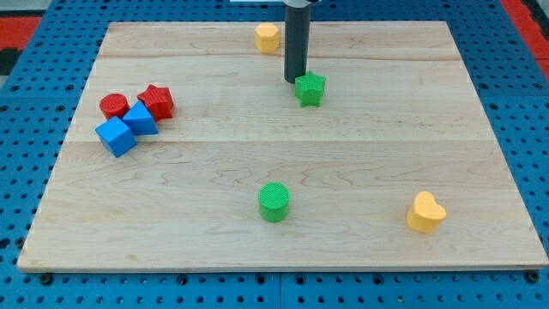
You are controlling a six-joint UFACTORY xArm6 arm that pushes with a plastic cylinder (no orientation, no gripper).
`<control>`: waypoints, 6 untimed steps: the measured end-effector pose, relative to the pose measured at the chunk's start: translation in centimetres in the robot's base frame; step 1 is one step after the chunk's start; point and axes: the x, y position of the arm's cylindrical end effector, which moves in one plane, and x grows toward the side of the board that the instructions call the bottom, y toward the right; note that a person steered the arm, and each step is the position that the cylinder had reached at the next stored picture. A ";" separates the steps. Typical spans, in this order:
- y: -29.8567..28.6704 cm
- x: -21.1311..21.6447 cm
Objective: Push green star diagonally above the yellow heart
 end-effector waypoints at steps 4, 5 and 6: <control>3.4 1.1; 3.7 -0.7; 3.7 -4.5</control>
